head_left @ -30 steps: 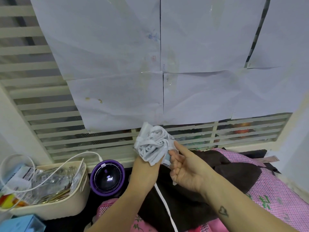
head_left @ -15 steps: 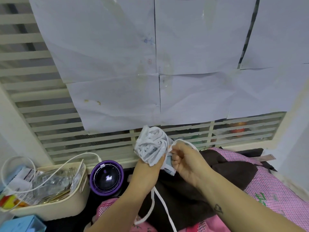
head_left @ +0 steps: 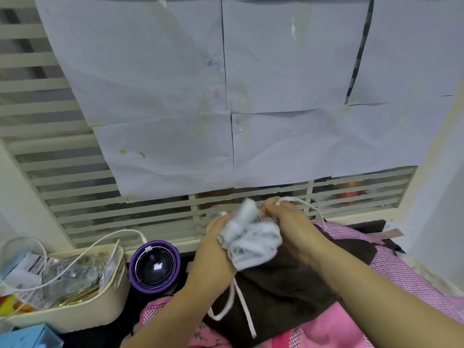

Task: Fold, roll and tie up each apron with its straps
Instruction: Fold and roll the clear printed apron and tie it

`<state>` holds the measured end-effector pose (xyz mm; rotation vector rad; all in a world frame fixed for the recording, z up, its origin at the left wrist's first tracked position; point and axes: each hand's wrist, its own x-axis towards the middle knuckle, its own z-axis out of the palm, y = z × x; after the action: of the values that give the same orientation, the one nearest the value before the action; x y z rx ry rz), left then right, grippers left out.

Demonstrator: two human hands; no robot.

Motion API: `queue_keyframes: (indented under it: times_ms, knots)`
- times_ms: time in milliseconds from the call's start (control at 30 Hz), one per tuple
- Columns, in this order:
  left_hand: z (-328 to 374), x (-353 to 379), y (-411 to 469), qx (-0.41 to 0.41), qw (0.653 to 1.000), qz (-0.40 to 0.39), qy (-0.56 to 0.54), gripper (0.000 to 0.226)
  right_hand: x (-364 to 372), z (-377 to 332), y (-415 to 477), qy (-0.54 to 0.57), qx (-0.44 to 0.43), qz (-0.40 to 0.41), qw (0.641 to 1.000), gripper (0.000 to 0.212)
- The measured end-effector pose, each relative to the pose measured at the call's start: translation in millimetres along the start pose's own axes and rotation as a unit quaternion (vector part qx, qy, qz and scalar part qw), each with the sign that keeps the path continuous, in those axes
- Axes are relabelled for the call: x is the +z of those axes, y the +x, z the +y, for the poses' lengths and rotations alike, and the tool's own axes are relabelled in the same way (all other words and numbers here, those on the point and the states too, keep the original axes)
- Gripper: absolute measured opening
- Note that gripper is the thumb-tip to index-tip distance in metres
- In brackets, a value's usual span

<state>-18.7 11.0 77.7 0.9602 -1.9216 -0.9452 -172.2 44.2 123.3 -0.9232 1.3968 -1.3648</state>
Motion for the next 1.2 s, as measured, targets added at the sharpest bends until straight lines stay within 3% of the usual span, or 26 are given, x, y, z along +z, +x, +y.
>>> queue_keyframes:
  times_ms: [67, 133, 233, 367, 467, 533, 567, 700, 900, 933, 1000, 1067, 1100, 1133, 1200]
  knots:
    - [-16, -4, 4, 0.152, 0.977, -0.01, 0.15, 0.058, -8, 1, -2, -0.126, -0.018, -0.019, 0.992, 0.027]
    - [-31, -3, 7, 0.277, 0.911, -0.027, 0.305, 0.04, -11, 13, -1, -0.172, -0.028, -0.083, 0.981, 0.025]
    - [-38, -1, 3, 0.296, 0.872, -0.064, 0.384, 0.036, -13, 41, 1, -0.181, -0.023, -0.126, 0.975, 0.01]
    - [-55, 2, -11, 0.303, 0.853, -0.162, 0.394, 0.066, -23, 72, -1, -0.213, -0.044, -0.114, 0.969, 0.022]
    - [-61, 4, -26, 0.123, 0.95, -0.208, 0.197, 0.067, -26, 100, -4, -0.272, -0.041, -0.115, 0.955, 0.023]
    - [-59, 5, -31, -0.01, 0.99, -0.132, 0.045, 0.052, -23, 121, -7, -0.295, -0.037, -0.112, 0.948, 0.024]
    - [-58, 7, -33, -0.078, 0.992, -0.089, -0.042, 0.043, -19, 132, -9, -0.299, -0.034, -0.113, 0.947, 0.025]
    - [-61, 16, -40, -0.283, 0.919, 0.055, -0.27, 0.029, -10, 170, -12, -0.309, -0.036, -0.093, 0.946, 0.029]
    - [-75, 11, -44, -0.375, 0.819, 0.155, -0.407, 0.027, -16, 202, -8, -0.313, -0.002, -0.052, 0.948, 0.034]
    - [-78, 9, -45, -0.383, 0.819, 0.15, -0.4, 0.029, -19, 207, -8, -0.317, 0.003, -0.049, 0.947, 0.038]
    - [-85, 4, -48, -0.378, 0.882, 0.083, -0.271, 0.035, -22, 217, -6, -0.331, 0.014, -0.05, 0.942, 0.041]
    - [-91, -2, -51, -0.306, 0.951, -0.035, -0.028, 0.033, -25, 224, -3, -0.345, 0.019, -0.056, 0.937, 0.037]
    - [-93, -5, -50, -0.243, 0.96, -0.089, 0.105, 0.028, -25, 224, 0, -0.357, 0.022, -0.062, 0.932, 0.038]
    - [-96, -7, -50, -0.186, 0.947, -0.134, 0.224, 0.025, -25, 226, 2, -0.368, 0.028, -0.073, 0.927, 0.04]
    - [-99, -5, -50, -0.109, 0.878, -0.221, 0.411, 0.029, -24, 224, 6, -0.389, 0.024, -0.098, 0.916, 0.044]
